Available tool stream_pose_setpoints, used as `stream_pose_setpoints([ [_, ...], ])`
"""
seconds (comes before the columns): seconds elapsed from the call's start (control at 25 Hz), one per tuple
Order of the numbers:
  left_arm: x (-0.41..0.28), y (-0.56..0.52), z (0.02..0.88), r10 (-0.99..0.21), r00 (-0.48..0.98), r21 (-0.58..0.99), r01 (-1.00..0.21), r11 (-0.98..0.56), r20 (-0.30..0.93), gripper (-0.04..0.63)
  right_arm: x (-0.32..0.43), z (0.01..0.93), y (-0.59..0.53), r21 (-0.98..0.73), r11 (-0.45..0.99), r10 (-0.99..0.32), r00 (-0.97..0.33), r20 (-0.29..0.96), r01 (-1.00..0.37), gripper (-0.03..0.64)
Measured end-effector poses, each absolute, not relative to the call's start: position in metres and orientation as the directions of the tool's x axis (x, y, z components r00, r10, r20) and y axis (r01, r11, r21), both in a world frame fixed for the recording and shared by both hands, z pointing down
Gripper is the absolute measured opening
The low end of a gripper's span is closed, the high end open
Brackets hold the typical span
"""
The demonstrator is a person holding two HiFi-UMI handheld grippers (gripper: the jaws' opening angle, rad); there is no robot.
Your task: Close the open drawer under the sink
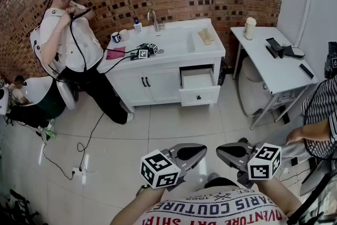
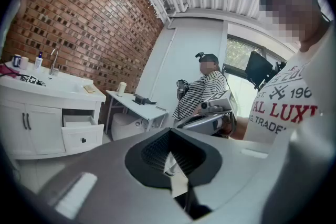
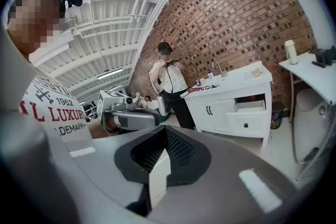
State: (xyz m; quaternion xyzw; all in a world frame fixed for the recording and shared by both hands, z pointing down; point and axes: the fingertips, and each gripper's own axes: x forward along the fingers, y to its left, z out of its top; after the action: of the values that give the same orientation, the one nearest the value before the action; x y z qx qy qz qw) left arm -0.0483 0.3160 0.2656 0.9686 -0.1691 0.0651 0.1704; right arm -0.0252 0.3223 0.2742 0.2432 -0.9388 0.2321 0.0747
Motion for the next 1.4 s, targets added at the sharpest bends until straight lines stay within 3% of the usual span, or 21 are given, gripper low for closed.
stream_pose_setpoints([
  [0.72,-0.040,0.251,0.291,-0.314,0.919,0.339,-0.382,-0.860,0.239,-0.017,-0.011,0.297,0.252,-0.416,0.765,-0.425,-0.871,0.247,-0.491,0.008],
  [1.4,-0.001,0.024,0.359,-0.298,0.897,0.494,-0.430,-0.755,0.325,-0.017,0.047,0.385,0.016,-0.488,0.674,-0.406,-0.830,0.382,-0.555,0.008],
])
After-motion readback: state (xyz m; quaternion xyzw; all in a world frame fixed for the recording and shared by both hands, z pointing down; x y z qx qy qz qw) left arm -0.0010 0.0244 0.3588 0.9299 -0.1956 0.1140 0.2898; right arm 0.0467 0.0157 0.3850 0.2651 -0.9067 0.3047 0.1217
